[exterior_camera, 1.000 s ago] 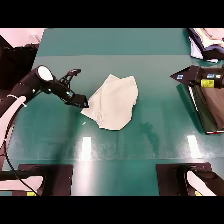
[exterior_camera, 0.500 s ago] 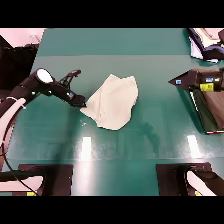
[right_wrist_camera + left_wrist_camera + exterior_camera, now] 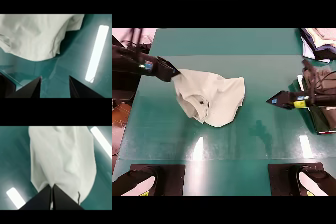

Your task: Fold the shirts.

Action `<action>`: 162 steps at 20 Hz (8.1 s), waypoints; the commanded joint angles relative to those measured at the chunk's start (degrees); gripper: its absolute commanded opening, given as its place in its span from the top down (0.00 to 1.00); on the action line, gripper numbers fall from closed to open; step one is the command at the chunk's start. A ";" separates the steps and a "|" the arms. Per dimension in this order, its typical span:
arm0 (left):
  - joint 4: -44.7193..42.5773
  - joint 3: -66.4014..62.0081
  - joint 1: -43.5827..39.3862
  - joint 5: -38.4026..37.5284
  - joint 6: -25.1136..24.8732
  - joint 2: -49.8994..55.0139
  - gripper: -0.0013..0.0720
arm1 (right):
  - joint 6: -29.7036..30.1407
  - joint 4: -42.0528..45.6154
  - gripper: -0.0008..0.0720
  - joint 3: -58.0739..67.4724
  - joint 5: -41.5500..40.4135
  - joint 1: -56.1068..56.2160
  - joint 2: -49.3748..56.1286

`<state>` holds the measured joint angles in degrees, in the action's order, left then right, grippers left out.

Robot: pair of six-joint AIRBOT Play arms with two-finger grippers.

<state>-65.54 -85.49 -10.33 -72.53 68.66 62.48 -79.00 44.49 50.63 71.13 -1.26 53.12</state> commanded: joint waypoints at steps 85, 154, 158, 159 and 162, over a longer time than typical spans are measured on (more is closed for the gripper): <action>-21.86 5.03 0.02 3.98 1.29 1.75 0.95 | 9.53 5.77 0.97 30.71 -5.18 11.96 47.28; 11.39 -31.56 5.77 -7.61 8.20 -12.26 0.95 | -7.15 22.93 0.97 53.99 12.50 -1.81 -2.62; 4.13 -18.71 5.77 -8.85 9.16 -10.32 0.95 | -8.20 22.53 0.97 54.01 22.60 -1.81 7.87; 2.34 -15.02 5.77 -8.31 9.11 -9.27 0.95 | -8.17 22.53 0.97 52.13 22.93 -1.81 10.29; -2.47 -4.98 5.77 -2.19 8.96 -3.63 0.95 | -8.11 22.51 0.97 44.22 22.12 -1.81 18.27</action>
<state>-62.85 -98.48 -4.56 -78.87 77.43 55.09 -86.70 67.05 99.50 91.26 -3.07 64.73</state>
